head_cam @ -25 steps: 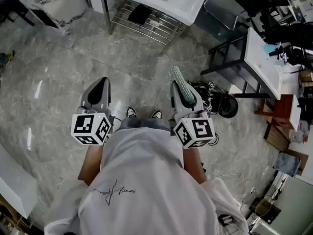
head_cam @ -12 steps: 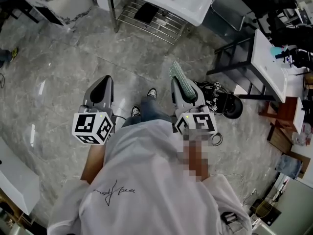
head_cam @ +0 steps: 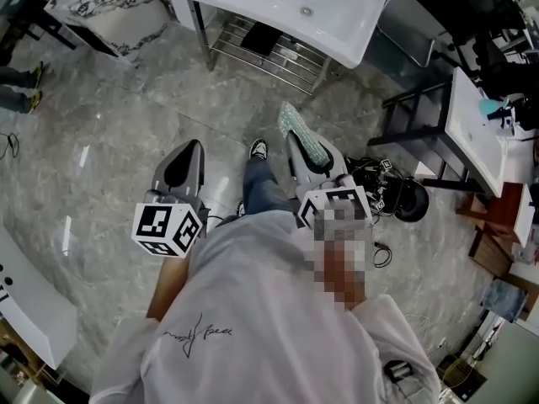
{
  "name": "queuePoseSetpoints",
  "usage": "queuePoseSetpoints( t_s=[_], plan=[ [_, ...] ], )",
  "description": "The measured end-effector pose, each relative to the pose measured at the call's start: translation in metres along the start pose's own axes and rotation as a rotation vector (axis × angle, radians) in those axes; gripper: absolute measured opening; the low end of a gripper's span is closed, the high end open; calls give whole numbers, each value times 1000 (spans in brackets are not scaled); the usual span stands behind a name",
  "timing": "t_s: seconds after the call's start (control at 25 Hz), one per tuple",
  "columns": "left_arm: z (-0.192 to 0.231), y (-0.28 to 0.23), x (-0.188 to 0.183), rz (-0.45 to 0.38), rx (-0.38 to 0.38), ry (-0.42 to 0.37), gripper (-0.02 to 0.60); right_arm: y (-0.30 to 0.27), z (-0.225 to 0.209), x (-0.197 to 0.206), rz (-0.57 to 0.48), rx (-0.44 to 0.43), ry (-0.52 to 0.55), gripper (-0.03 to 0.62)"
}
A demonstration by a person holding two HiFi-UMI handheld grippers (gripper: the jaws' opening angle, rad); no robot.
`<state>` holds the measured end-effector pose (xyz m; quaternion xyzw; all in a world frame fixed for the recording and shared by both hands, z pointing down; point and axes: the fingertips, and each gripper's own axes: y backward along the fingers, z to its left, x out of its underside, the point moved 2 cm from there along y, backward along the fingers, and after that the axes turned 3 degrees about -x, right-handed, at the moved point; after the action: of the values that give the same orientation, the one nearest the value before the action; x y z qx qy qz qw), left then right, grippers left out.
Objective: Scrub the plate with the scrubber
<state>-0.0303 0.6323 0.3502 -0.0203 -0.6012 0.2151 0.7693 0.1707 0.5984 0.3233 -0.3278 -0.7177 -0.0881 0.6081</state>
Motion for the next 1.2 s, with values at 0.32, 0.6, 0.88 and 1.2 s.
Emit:
queuePoseSetpoints(
  t_s=[0.32, 0.6, 0.88, 1.2],
  plan=[
    [31, -68, -32, 12, -38, -7, 32, -71, -38, -18, 36, 4, -28, 48],
    [5, -142, -47, 34, 46, -55, 32, -118, -82, -39, 55, -7, -37, 48],
    [-2, -197, -56, 57, 74, -90, 32, -155, -120, -54, 61, -12, -54, 49],
    [-6, -248, -71, 57, 76, -84, 32, -174, -162, -69, 50, 9, -81, 49]
  ],
)
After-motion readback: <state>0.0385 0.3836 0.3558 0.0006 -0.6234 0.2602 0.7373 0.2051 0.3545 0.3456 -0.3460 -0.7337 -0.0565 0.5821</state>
